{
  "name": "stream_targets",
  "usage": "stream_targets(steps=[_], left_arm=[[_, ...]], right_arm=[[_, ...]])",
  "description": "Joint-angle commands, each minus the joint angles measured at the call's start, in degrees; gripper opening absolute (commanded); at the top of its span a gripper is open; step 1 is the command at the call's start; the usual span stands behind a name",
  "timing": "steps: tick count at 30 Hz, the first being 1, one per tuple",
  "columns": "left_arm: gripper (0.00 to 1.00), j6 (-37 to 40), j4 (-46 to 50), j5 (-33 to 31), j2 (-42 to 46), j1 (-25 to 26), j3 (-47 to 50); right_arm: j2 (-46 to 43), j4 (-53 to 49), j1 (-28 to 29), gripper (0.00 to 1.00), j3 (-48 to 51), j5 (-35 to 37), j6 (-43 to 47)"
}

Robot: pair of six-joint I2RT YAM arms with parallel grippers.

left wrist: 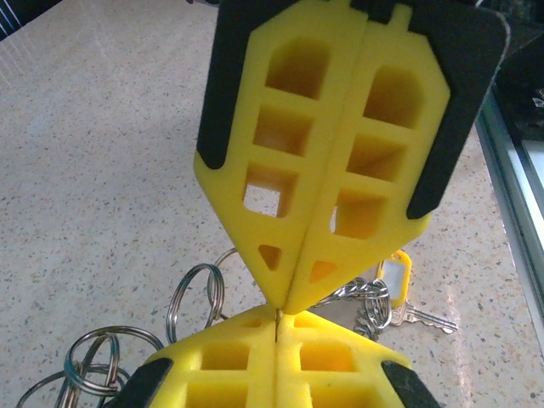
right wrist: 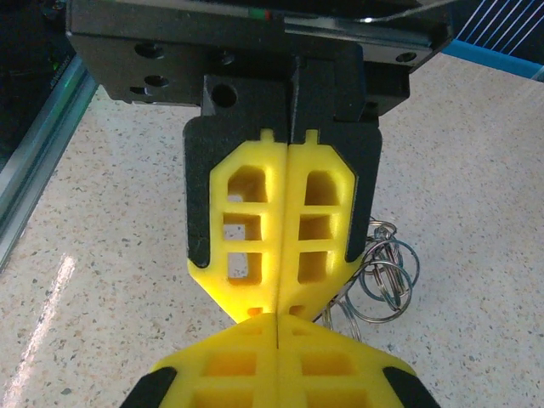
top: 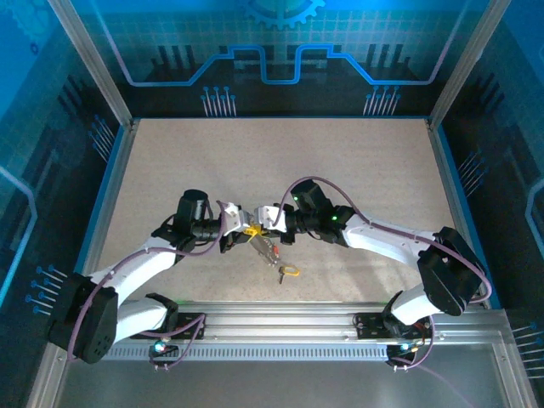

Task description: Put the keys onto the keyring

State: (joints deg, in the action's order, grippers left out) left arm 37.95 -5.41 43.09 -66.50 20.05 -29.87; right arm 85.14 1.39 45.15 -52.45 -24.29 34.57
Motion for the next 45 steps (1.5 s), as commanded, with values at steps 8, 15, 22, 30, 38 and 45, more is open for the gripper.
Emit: stream_targets(steps=[8,15,22,30,38,45], left_arm=[[0.0,4.5,1.4,5.6,-1.2,0.9,-1.0],[0.0,4.7,1.9,8.7,-1.2,1.0,-1.3],[0.0,5.9,3.3,12.1,-2.4,1.0,-2.4],[0.0,8.7,7.0,14.6,-3.3,1.0,-4.1],[0.0,10.9,10.2,17.3,-4.8,0.9,-6.3],[0.0,12.7,12.0,17.5,-5.6,0.9,-7.2]], right_arm=[[-7.9,-1.3,-7.2,0.33,4.9,-12.3,4.8],[-10.5,-3.5,-9.0,0.41,7.2,-8.8,11.3],[-6.2,1.7,-5.0,0.46,8.0,-1.2,16.8],[-4.8,6.2,-1.5,0.42,8.1,1.9,21.9],[-8.8,1.4,0.3,0.3,9.5,0.2,28.7],[-7.9,0.0,0.0,0.13,8.2,-0.3,27.6]])
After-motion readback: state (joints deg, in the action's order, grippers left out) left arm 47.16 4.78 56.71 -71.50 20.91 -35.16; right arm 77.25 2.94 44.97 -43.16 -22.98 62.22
